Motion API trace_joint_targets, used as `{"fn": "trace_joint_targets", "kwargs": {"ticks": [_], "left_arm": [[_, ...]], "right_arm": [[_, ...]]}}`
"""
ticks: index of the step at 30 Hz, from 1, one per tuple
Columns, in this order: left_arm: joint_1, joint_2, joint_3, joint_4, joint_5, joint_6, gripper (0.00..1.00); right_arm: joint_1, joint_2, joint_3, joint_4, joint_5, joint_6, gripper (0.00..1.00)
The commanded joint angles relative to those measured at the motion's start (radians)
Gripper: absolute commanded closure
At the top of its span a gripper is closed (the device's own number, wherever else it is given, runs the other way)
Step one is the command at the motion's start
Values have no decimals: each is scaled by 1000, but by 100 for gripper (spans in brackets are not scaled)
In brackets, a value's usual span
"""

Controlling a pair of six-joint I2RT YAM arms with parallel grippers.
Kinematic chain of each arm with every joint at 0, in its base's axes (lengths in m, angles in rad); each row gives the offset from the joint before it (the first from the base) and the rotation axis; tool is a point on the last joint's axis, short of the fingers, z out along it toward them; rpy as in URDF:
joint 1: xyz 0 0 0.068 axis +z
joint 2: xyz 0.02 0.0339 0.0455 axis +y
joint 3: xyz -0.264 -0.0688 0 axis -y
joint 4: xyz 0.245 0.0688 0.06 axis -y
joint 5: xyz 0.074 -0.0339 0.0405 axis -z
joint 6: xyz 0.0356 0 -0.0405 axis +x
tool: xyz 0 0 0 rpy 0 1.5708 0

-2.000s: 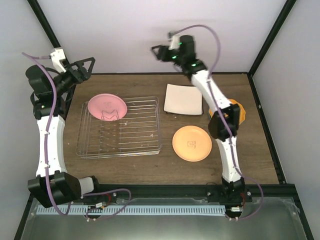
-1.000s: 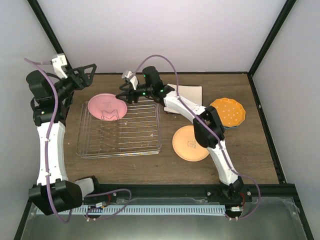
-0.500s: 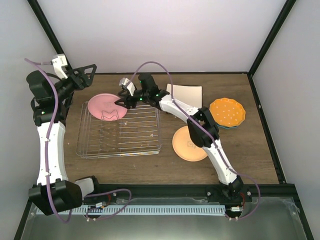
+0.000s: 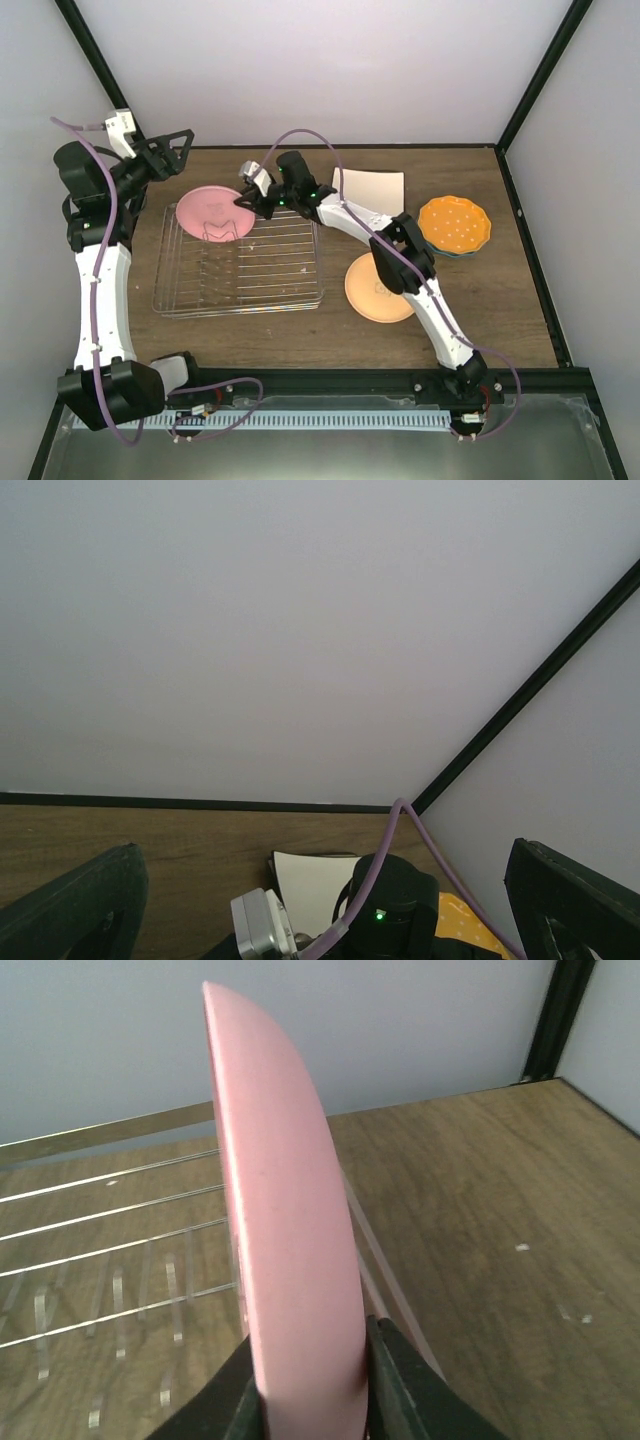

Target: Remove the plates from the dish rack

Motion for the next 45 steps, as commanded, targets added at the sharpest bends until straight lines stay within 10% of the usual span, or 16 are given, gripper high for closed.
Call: {"fn": "trace_joint_targets", "kwargs": {"ticks": [1,28,39,45], "left_arm": [[-1,1,-9,20,8,14,0],[-2,1,7,70,11,-33,0],[-2,4,39,105,10,-62,0],[-1,28,34,125,11,-77,0]], "right_arm": [[12,-61,-12,72,18,-15,84],[-9,-339,-200,297,236,16,97],[-329,-659,-380,-1,372,216,97],[-563,-855,-441,-431,362,302,97]]}}
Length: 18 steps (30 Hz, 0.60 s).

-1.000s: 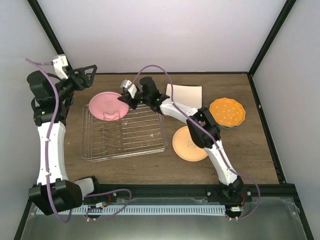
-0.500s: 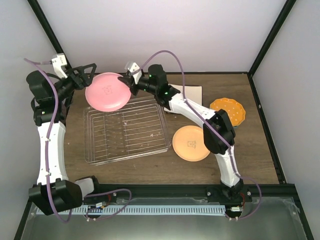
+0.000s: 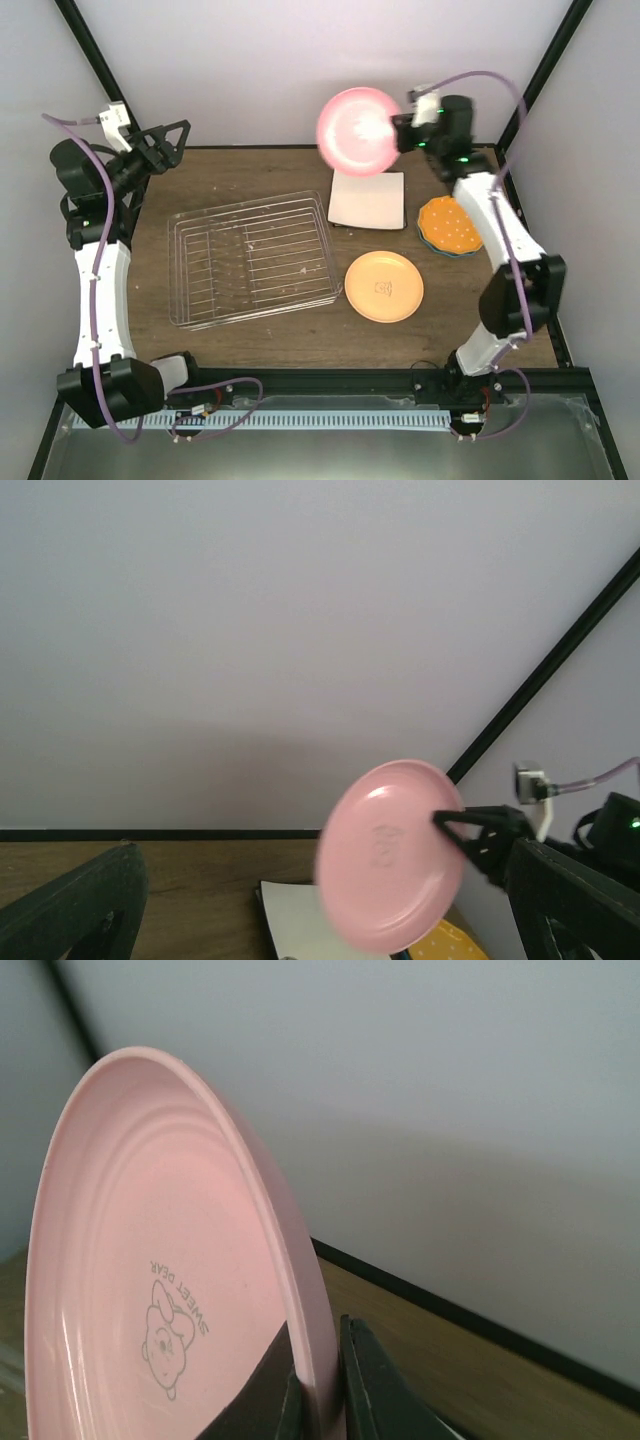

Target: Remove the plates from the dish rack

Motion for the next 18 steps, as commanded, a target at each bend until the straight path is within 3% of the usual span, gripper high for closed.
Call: {"fn": "trace_joint_targets", "kwargs": {"ticks": [1,7,13,18], "left_arm": [[-1,24,21,43,9,-19,0],[-2,60,25,54,17,-30,0],[-2,75,27,50,23,-25,0],[-3,82,27,50,29,-22,0]], "right_arm": [[-118,-148,14,-382,-26,115,97],[-192,-290,-151,-656,-89,187,97],[-313,-491,-432,-655,-92,263,99],[-353,-536,-557,-653,-100,268,99]]}}
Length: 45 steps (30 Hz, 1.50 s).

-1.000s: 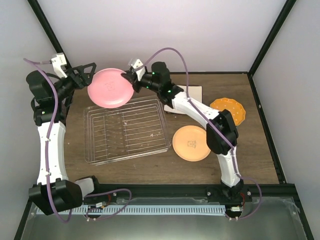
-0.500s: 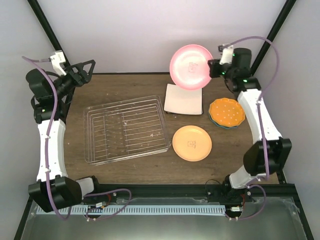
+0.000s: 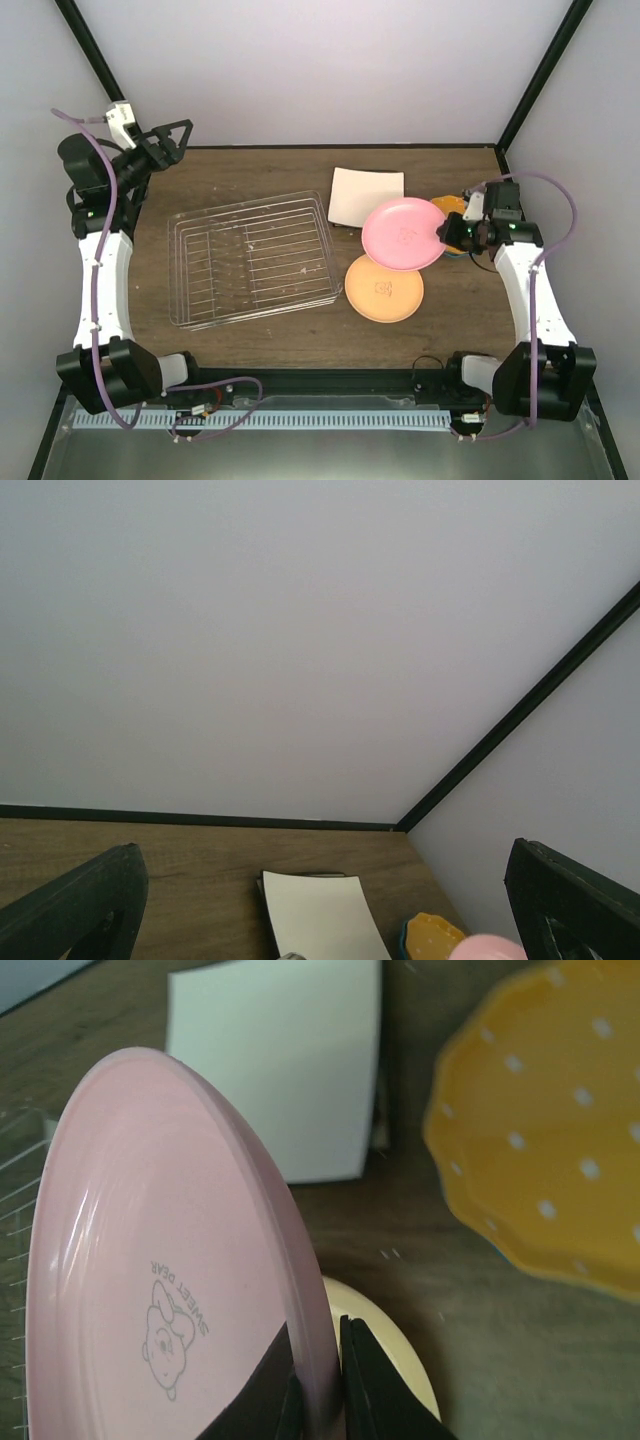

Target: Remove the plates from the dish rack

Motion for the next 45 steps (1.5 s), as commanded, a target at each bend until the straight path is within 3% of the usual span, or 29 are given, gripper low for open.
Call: {"fn": "trace_joint_targets", "kwargs": {"ticks": [1,12,33,40,45], "left_arm": [[-4,9,27,24,23,3,0],[-3,5,19,11,26,20,0],[-5,8,15,17,28,19,0],[-4,8,13,20,33,23,0],[-5,4,12,12,34,29,0]], "right_arm": [[-12,-30,-47,3,-39,31,99],[-11,24,-198,6,-33,-18,94],[108,93,-249,53,7,40,93],[128,107,-268,70,1,60,81],[130,104,-265,58,9,56,61]]}}
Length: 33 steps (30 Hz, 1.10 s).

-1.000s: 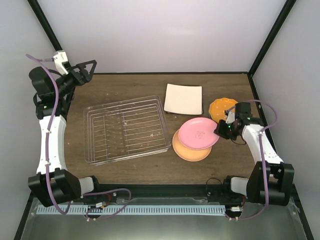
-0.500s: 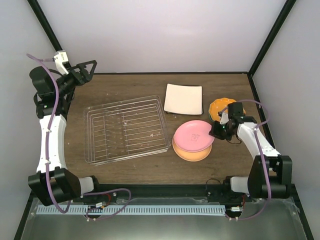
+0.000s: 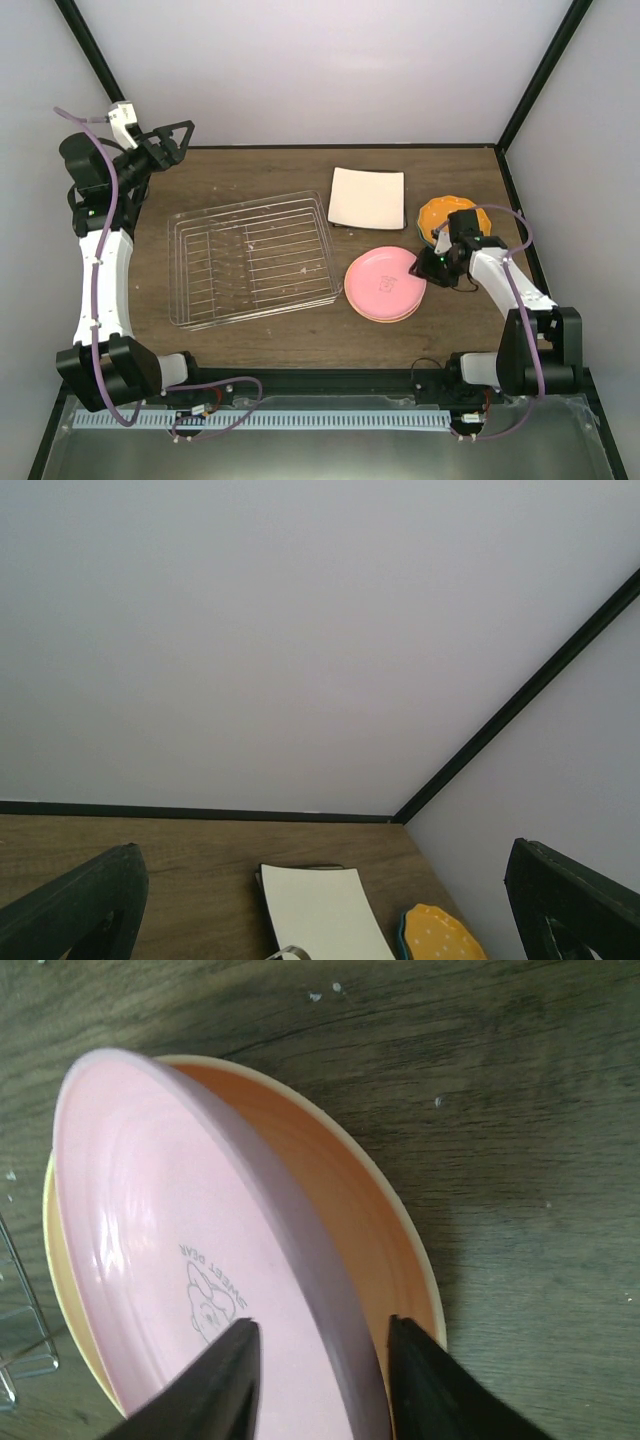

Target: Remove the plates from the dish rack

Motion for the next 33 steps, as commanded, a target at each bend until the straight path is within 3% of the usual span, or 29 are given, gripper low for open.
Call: {"fn": "trace_joint_targets", "kwargs": {"ticks": [1,7,10,12,13,14,19,26,33], "left_arm": [[-3,-11,11,11,18,19,0],[-2,-14,9,12,18,19,0],[-3,-15,8,12,21,22,0],[-2,-16,6,12,22,22,0],[-3,-16,5,12,21,22,0],[-4,-18,5,14,21,22,0],[-3,-20,4,1,22,39,0],[-14,-16,14,-130,-88,169,0],[-26,-13,-37,-203,-147,265,0]], "right_arm": [[8,1,9,5,5,3,57],[10,10,32,-19,28,-2,45],[10,12,51,-31,55,0,33],[10,11,67,-36,78,2,23],[10,8,76,-34,89,6,9],[10,7,84,-31,100,14,1],[8,-8,157,9,143,60,0],[7,9,272,47,238,138,0],[7,-15,268,117,290,164,0]]}}
